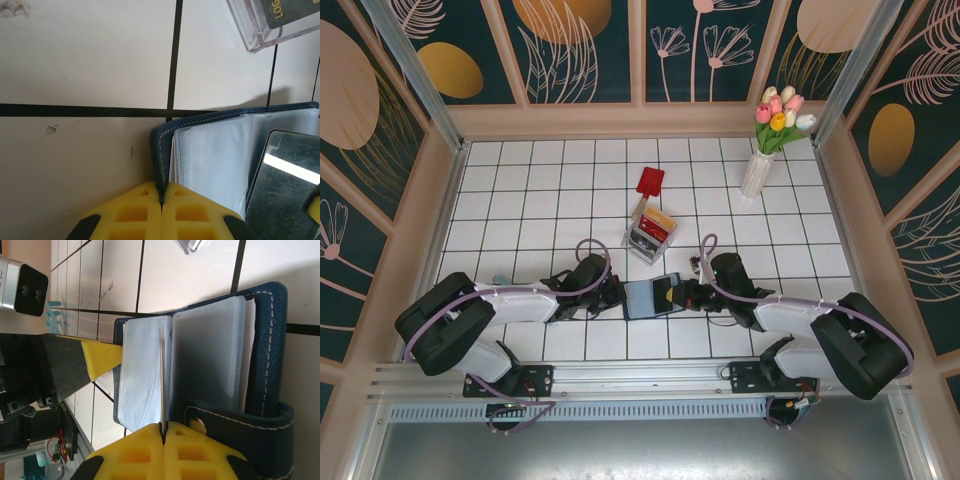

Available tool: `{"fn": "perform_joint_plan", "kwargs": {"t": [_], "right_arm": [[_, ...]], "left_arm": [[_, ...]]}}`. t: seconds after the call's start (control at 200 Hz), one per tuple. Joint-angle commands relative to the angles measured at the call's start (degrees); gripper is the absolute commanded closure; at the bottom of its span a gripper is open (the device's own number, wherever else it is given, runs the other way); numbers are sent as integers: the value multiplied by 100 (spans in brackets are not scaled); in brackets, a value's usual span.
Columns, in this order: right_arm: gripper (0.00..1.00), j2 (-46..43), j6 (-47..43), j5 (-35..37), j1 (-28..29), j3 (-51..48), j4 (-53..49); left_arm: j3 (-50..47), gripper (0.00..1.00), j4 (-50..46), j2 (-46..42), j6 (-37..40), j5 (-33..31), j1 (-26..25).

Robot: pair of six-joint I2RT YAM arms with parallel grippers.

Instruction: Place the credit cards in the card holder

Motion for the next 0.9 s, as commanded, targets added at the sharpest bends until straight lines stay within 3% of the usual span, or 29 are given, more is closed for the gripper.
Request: {"fn": "perform_joint_plan", "kwargs": {"t": [0.0, 0.42, 0.896], "right_arm": [[100, -24, 190, -106, 49, -68, 470], [100, 826, 248, -4, 208, 157, 381], [100, 682, 787, -581, 213, 165, 1200]], "left_arm": [[25, 96, -257, 86, 91, -184, -27], [36, 95, -205, 126, 108, -214, -31], [7, 96, -196, 162, 87, -251, -34]]}}
